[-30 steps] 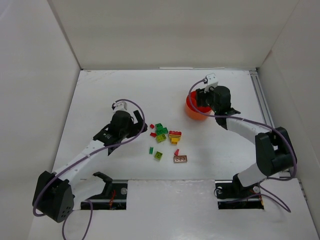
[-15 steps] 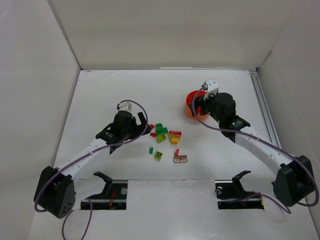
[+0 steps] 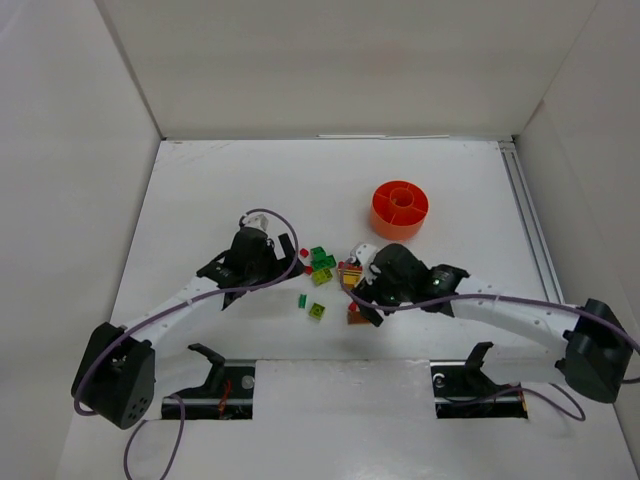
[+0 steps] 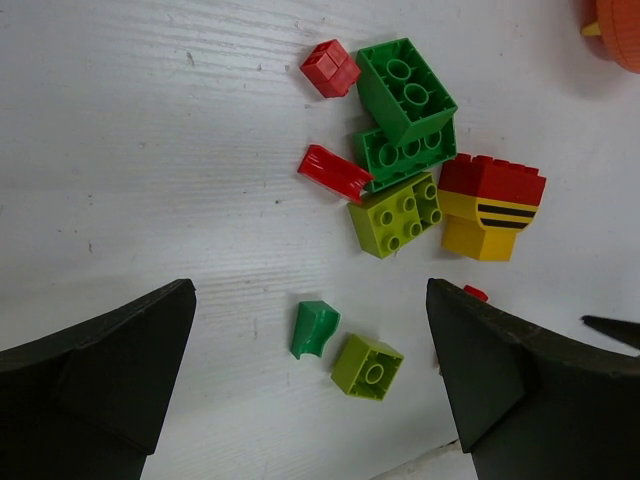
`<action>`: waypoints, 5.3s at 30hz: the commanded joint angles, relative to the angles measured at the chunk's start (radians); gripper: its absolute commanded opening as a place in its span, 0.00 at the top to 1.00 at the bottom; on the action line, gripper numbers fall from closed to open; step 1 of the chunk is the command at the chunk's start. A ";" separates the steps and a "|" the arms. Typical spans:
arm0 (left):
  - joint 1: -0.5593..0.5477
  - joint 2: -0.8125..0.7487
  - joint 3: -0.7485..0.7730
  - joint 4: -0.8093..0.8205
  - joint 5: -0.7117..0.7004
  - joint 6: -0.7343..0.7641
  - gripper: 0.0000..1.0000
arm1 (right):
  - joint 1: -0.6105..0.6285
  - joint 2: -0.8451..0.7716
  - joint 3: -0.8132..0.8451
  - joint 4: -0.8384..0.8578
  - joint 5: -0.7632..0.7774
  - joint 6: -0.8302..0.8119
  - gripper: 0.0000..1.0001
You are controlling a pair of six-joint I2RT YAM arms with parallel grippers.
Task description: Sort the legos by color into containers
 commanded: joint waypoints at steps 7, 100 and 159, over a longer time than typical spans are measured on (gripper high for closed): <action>-0.013 -0.002 0.017 0.020 -0.006 0.006 0.00 | 0.078 0.188 0.050 -0.019 -0.053 -0.026 0.18; -0.013 0.081 0.206 -0.075 -0.006 -0.002 0.00 | -0.634 0.447 0.345 0.635 -0.160 -0.339 0.69; -0.424 0.217 0.194 -0.241 -0.207 -0.114 0.27 | -0.343 -0.089 -0.034 0.273 0.145 -0.033 0.18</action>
